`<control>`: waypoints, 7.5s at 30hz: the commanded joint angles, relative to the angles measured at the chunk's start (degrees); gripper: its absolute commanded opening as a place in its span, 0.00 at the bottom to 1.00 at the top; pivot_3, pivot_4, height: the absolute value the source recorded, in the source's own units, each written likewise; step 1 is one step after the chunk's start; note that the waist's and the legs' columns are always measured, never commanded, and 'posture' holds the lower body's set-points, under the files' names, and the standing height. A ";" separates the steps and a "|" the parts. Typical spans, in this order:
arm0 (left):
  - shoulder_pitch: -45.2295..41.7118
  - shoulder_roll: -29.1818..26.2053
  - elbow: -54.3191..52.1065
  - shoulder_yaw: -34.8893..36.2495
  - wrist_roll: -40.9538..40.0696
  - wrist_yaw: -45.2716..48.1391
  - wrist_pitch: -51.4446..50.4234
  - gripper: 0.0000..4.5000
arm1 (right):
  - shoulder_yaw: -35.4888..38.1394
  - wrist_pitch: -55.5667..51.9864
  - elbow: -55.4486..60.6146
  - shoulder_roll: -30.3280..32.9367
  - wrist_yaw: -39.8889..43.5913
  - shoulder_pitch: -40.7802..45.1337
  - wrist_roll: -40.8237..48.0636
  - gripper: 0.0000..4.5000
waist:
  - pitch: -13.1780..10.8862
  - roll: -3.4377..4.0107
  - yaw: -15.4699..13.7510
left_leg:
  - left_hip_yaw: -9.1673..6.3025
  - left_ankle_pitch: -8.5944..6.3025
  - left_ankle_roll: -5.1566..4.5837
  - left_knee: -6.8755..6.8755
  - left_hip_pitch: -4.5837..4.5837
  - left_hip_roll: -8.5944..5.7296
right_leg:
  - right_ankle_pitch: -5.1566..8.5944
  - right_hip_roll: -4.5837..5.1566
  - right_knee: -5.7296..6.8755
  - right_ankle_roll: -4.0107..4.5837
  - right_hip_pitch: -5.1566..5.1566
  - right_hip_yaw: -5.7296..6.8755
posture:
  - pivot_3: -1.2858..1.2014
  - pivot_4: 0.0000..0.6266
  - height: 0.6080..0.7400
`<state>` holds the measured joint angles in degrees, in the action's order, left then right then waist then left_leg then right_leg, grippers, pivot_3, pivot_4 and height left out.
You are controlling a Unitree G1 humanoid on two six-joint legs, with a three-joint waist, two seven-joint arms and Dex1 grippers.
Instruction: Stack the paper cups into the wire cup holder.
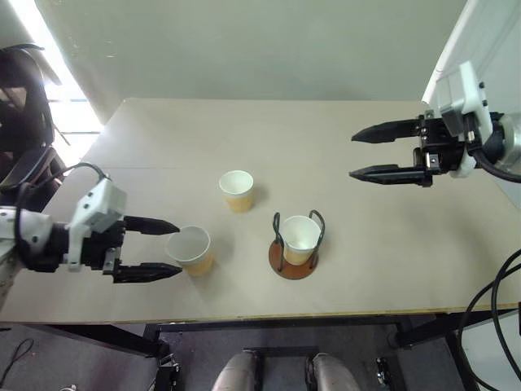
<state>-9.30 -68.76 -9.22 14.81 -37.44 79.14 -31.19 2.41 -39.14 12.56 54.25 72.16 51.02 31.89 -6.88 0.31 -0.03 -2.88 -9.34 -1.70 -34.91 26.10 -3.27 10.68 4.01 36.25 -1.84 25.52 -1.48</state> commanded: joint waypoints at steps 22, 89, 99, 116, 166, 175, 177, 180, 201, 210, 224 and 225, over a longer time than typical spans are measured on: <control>-19.93 1.21 13.81 -19.44 9.16 13.36 10.66 1.00 | 4.97 -2.04 5.07 3.89 -6.87 -2.08 3.10 0.65 | 0.00 0.00 0.01 | -0.02 -0.02 -0.02 -0.12 0.08 0.01 | 0.06 0.02 0.11 -0.09 0.02 0.11 | 0.52 0.24 1.00; -71.91 13.04 35.71 -65.57 -0.87 13.36 39.72 0.00 | 25.61 -8.43 20.11 14.25 -7.40 -25.83 11.44 0.66 | -0.05 0.17 -1.13 | -0.01 -0.10 -0.48 -1.12 1.03 -0.07 | -0.44 0.23 -0.35 -1.59 -0.01 0.29 | 0.52 0.24 1.00; -82.95 27.22 51.01 -76.95 -5.57 13.36 52.13 0.00 | 48.25 -18.91 34.59 9.91 -13.26 -43.42 18.14 0.66 | -0.16 0.36 -1.54 | 0.18 -0.34 -1.04 -1.42 1.05 -0.23 | -0.35 0.29 -0.37 -1.94 -0.17 0.04 | 0.52 0.24 1.00; -91.69 36.53 55.26 -96.47 -12.60 13.36 63.73 0.00 | 67.59 -23.53 46.97 7.70 -33.46 -57.62 39.74 0.66 | -0.18 0.35 -1.88 | 0.33 -0.78 -1.53 -2.13 1.24 -0.31 | -0.21 0.30 -0.38 -3.29 -0.34 -0.10 | 0.52 0.24 1.00; -91.00 40.17 58.21 -98.45 -15.16 13.36 64.82 0.98 | 71.90 -9.52 47.44 10.39 -44.57 -77.03 45.87 0.66 | -0.19 0.34 -2.19 | 0.32 -0.80 -1.57 -2.24 1.19 -0.36 | -0.16 0.33 -0.39 -3.32 -0.59 -0.10 | 0.52 0.24 1.00; -90.24 41.06 60.31 -94.73 -13.81 13.36 64.23 0.98 | 70.65 -8.91 47.43 10.23 -44.20 -77.23 44.16 0.66 | -0.19 0.34 -2.21 | 0.32 -0.80 -1.58 -2.24 1.17 -0.36 | -0.13 0.33 -0.39 -3.39 -0.61 -0.10 | 0.52 0.24 1.00; -90.10 40.75 60.18 -94.94 -13.45 13.36 64.21 0.98 | 70.64 -8.98 47.26 10.40 -43.98 -77.07 43.92 0.66 | -0.19 0.34 -2.21 | 0.33 -0.80 -1.58 -2.25 1.17 -0.36 | -0.14 0.33 -0.39 -3.40 -0.61 -0.10 | 0.52 0.24 1.00; -89.96 40.86 61.23 -93.43 -13.11 13.36 63.80 0.98 | 70.43 -9.06 46.94 10.77 -43.75 -76.79 43.67 0.66 | -0.19 0.34 -2.21 | 0.32 -0.80 -1.58 -2.26 1.17 -0.37 | -0.13 0.33 -0.39 -3.40 -0.62 -0.10 | 0.52 0.24 1.00; -80.25 41.34 87.95 -59.63 35.52 -0.48 56.89 0.98 | 60.20 -8.69 40.31 14.34 -36.36 -67.12 34.37 0.66 | -0.17 0.37 -2.53 | 0.29 -0.73 -1.71 -2.28 1.33 -0.52 | -0.22 0.33 -0.46 -3.86 -0.51 -0.13 | 0.52 0.24 1.00; -75.43 43.67 88.15 -52.40 48.50 -8.55 56.44 0.98 | 60.38 -11.38 40.43 14.73 -35.36 -64.57 34.83 0.66 | -0.16 0.37 -2.53 | 0.31 -0.76 -1.78 -2.25 1.23 -0.68 | -0.24 0.42 -0.44 -4.11 -0.53 -0.22 | 0.52 0.24 1.00; -71.05 47.00 88.54 -48.29 60.97 -17.02 56.08 0.85 | 62.91 -15.81 41.89 14.49 -34.83 -63.48 38.19 0.66 | -0.16 0.37 -2.47 | 0.32 -0.60 -1.80 -2.25 1.04 -0.70 | -0.34 0.42 -0.37 -4.16 -0.61 -0.28 | 0.52 0.24 1.00; -70.89 47.17 88.56 -48.02 61.45 -17.26 56.07 0.78 | 63.30 -16.12 41.99 14.47 -34.79 -63.56 38.39 0.66 | -0.16 0.37 -2.48 | 0.32 -0.60 -1.80 -2.25 1.04 -0.70 | -0.35 0.42 -0.37 -4.15 -0.62 -0.28 | 0.52 0.24 1.00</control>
<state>-79.61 -21.67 79.32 -34.61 23.17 62.77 24.86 62.78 -55.02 54.37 68.58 37.11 -12.78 69.58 -7.04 0.69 -2.51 -2.55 -9.94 -3.50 -37.16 27.14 -3.97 10.33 4.43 35.88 -5.99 24.89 -1.76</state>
